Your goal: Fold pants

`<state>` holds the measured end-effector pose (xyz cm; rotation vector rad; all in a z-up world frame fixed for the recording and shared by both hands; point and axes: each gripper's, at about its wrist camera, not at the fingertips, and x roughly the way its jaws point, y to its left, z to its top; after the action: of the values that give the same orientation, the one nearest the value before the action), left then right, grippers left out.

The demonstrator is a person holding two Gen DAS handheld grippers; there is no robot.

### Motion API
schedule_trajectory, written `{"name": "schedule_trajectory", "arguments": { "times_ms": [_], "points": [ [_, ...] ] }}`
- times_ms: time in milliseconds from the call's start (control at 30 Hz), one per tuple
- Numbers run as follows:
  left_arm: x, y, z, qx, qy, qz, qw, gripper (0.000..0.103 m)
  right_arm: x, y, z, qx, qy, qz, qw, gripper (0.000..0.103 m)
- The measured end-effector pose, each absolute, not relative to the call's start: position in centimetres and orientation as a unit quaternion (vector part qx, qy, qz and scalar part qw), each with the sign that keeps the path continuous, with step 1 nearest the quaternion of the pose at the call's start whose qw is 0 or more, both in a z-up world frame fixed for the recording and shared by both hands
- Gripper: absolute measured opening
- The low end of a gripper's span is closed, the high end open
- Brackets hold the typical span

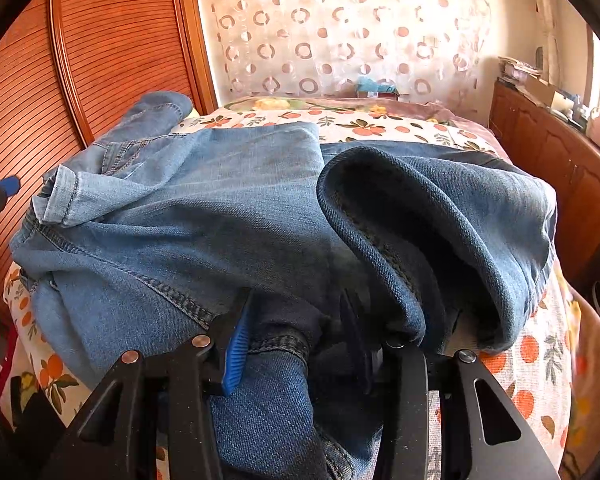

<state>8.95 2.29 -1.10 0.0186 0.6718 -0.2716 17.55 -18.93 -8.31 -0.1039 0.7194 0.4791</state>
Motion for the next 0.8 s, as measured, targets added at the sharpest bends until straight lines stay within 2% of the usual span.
{"name": "schedule_trajectory", "arguments": {
  "times_ms": [200,267,333,467,533,600,800],
  "points": [
    [10.4,-1.6,-1.4,0.033,0.334,-0.166,0.927,0.05,17.5,-19.1,-8.3,-0.049,0.348,0.233,0.907,0.045],
    [10.5,-2.3,-1.7,0.035,0.337,-0.176,0.924,0.046,17.6,-19.2,-8.3,-0.049,0.348,0.233,0.907,0.045],
    [10.7,-2.9,-2.1,0.038,0.345,-0.185,0.919,0.038,17.6,-19.2,-8.3,-0.049,0.349,0.233,0.907,0.045],
    [11.9,-3.9,-3.3,0.067,0.369,-0.169,0.912,0.036,17.6,-19.1,-8.4,-0.049,0.349,0.233,0.906,0.045],
    [12.6,-4.0,-3.6,0.081,0.374,-0.154,0.911,0.014,17.6,-19.2,-8.4,-0.049,0.348,0.233,0.906,0.045],
    [13.3,-3.5,-3.1,0.084,0.37,-0.15,0.913,0.004,17.6,-19.2,-8.3,-0.048,0.348,0.234,0.907,0.045],
    [16.0,0.4,1.0,0.066,0.329,-0.114,0.935,0.003,17.5,-19.4,-8.4,-0.044,0.342,0.233,0.909,0.045]
  ]
}}
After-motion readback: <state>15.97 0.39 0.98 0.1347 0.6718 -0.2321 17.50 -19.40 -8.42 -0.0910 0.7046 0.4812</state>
